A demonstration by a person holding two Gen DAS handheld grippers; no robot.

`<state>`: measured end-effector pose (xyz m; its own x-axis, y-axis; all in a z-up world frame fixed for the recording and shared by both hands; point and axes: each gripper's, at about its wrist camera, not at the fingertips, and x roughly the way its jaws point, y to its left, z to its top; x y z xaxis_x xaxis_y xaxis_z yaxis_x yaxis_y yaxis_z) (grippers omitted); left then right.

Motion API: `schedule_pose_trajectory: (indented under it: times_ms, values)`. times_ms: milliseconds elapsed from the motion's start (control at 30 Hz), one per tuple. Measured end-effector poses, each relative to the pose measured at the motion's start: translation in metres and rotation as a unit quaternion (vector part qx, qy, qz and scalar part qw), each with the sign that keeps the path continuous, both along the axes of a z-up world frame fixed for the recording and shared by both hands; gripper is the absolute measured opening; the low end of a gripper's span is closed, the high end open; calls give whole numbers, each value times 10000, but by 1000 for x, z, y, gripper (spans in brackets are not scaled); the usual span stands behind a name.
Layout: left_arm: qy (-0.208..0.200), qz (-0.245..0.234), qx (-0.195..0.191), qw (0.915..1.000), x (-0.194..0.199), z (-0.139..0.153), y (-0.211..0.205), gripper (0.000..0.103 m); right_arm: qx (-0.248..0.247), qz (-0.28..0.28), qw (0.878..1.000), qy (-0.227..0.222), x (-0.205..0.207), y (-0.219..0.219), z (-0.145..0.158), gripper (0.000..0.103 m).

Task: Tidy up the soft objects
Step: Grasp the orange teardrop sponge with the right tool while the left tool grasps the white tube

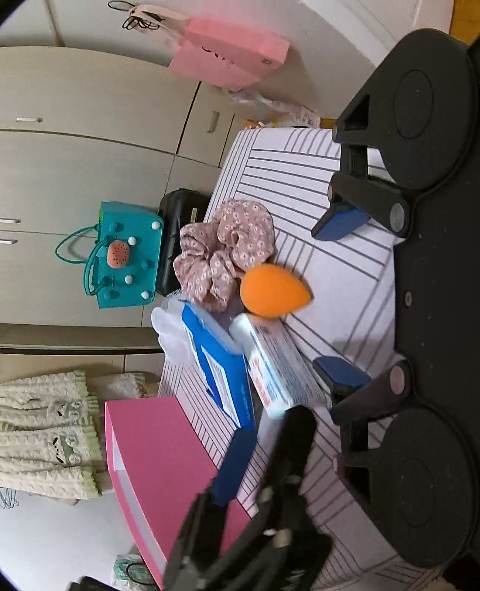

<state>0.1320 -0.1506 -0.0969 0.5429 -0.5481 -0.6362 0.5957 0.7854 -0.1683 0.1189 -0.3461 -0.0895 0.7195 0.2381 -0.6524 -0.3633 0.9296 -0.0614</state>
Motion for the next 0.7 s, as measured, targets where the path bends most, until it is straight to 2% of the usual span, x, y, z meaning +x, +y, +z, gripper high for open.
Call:
schedule_pose_trajectory:
  times_ms: [67,167,233,300,367,500,600,700]
  values:
    - [-202,-149,87,9996,-2,-7,-8,48,-88,109,9999,-29,6,0,-3,63]
    - [-355,-113,277,9989,-1,-13,-17,45,-210,240,9994,-100,18,-1,-8,56]
    - [-349,3,291,9990,3,-16,-19,45,26,284,9995,-96,23,-7,-8,55]
    - [-323,105,276,9990,6,-17,-21,45,362,225,9990,90,33,-16,-8,55]
    - [-335,17,288,9990,5,-20,-23,43,595,186,9978,241,41,-22,-9,55]
    - [-757,-203,755,9941,-3,-24,-33,43,708,253,9964,384,49,-22,-11,56]
    - [-596,-127,723,9955,5,-26,-35,43,716,304,9961,417,55,-18,-12,56]
    - [-455,6,627,9970,13,-30,-36,39,732,310,9960,421,59,-15,-13,56]
